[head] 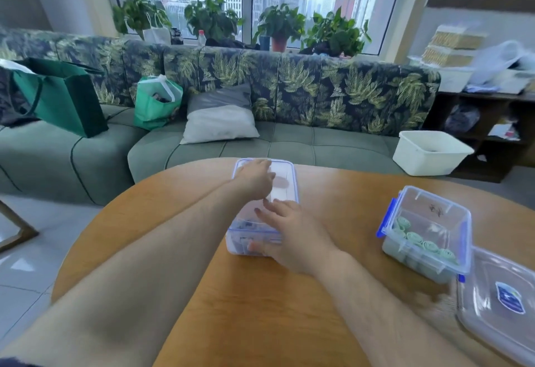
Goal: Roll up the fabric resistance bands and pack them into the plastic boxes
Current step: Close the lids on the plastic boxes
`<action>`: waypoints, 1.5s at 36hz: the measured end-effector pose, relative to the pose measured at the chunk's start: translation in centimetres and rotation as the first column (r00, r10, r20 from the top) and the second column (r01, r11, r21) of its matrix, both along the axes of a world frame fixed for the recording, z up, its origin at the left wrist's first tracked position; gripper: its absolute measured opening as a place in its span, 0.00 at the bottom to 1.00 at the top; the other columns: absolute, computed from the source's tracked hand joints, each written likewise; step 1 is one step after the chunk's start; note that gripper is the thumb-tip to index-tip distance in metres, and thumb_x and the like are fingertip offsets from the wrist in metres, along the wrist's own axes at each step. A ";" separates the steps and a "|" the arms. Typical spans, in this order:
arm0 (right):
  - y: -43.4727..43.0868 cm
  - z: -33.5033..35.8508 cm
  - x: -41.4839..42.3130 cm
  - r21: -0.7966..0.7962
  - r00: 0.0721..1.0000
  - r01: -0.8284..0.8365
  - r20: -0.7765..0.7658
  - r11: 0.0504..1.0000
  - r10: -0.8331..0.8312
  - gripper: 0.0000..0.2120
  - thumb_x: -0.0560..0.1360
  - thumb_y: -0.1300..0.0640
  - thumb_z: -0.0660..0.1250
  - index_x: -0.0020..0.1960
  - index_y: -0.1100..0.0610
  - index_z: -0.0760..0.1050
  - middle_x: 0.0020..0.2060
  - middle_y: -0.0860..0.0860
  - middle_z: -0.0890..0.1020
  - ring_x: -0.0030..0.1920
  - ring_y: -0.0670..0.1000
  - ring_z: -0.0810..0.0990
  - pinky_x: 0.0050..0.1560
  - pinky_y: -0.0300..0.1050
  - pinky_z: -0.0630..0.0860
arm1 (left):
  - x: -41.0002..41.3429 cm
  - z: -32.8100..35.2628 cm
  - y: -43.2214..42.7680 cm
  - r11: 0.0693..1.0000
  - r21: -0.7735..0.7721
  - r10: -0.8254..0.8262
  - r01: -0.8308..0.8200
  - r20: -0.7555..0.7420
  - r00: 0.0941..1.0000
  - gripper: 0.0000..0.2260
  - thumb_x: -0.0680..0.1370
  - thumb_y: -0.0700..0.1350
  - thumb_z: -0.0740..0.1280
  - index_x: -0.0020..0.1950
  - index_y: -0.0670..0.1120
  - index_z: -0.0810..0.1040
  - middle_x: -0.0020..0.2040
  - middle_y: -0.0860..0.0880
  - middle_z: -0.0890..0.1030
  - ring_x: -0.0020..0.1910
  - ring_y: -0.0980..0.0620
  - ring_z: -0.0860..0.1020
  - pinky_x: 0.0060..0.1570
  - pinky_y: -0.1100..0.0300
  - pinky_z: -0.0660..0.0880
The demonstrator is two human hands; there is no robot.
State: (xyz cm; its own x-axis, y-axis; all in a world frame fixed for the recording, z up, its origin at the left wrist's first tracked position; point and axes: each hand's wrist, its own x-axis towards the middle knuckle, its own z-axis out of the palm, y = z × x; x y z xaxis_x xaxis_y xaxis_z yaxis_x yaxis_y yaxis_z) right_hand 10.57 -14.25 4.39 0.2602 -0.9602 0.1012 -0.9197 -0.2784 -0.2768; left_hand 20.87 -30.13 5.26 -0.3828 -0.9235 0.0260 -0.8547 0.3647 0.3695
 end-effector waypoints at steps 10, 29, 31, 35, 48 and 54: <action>-1.3 -1.4 -0.3 -0.224 0.996 -0.076 -0.069 0.972 0.062 0.30 0.71 0.32 0.69 0.66 0.50 0.79 0.62 0.47 0.80 0.61 0.54 0.76 0.54 0.55 0.79 | -1.7 -1.2 -4.3 0.997 -0.076 0.014 -0.008 0.078 0.997 0.18 0.85 0.52 0.51 0.67 0.46 0.74 0.69 0.45 0.74 0.67 0.43 0.71 0.66 0.49 0.65; -1.4 -3.8 -0.6 -0.467 0.995 -0.091 -0.065 0.880 0.069 0.21 0.72 0.36 0.71 0.54 0.52 0.82 0.55 0.46 0.84 0.54 0.51 0.82 0.41 0.45 0.80 | -3.0 -1.8 -4.5 0.995 -0.099 0.032 -0.028 0.040 0.999 0.15 0.85 0.50 0.51 0.63 0.46 0.72 0.64 0.44 0.76 0.65 0.42 0.71 0.66 0.48 0.62; -1.2 -3.1 -0.5 -0.369 0.998 -0.046 0.022 0.928 0.058 0.23 0.74 0.34 0.67 0.56 0.50 0.82 0.58 0.44 0.83 0.56 0.50 0.80 0.48 0.46 0.79 | -2.9 -1.8 -4.2 0.995 -0.092 0.031 -0.031 0.000 1.000 0.15 0.85 0.49 0.52 0.63 0.44 0.73 0.63 0.43 0.77 0.63 0.41 0.72 0.64 0.48 0.65; -1.4 -1.1 -1.5 -0.173 0.980 0.046 0.197 0.984 -0.011 0.17 0.84 0.44 0.57 0.58 0.54 0.79 0.58 0.48 0.81 0.60 0.51 0.76 0.58 0.49 0.73 | -2.8 -1.5 -2.6 0.998 -0.061 0.020 -0.030 -0.160 0.987 0.14 0.85 0.46 0.56 0.61 0.39 0.76 0.62 0.40 0.78 0.61 0.40 0.73 0.61 0.47 0.71; 2.4 1.8 -8.5 -0.315 0.853 0.514 0.285 0.798 -0.437 0.09 0.82 0.59 0.55 0.48 0.59 0.73 0.49 0.57 0.79 0.53 0.60 0.74 0.49 0.53 0.67 | -8.1 1.2 12.6 0.977 -0.129 -0.213 0.170 -0.542 0.813 0.12 0.84 0.44 0.58 0.44 0.41 0.75 0.39 0.48 0.79 0.40 0.52 0.75 0.42 0.55 0.71; 10.4 0.8 -15.2 -0.335 0.717 0.694 0.404 0.637 -0.568 0.11 0.81 0.56 0.55 0.45 0.58 0.72 0.45 0.55 0.79 0.48 0.58 0.75 0.47 0.51 0.70 | -16.1 0.3 20.3 0.945 -0.018 -0.247 0.326 -0.691 0.680 0.12 0.83 0.45 0.59 0.42 0.48 0.77 0.37 0.55 0.80 0.36 0.59 0.76 0.37 0.65 0.71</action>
State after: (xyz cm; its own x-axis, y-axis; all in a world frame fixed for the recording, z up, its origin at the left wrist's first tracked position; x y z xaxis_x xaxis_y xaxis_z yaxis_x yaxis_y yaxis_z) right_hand -4.64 -3.83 5.18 -0.4867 -0.7068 0.5134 -0.8340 0.2012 -0.5137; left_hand 4.80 -9.85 5.56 -0.5438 -0.7839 0.2996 -0.2193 0.4774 0.8509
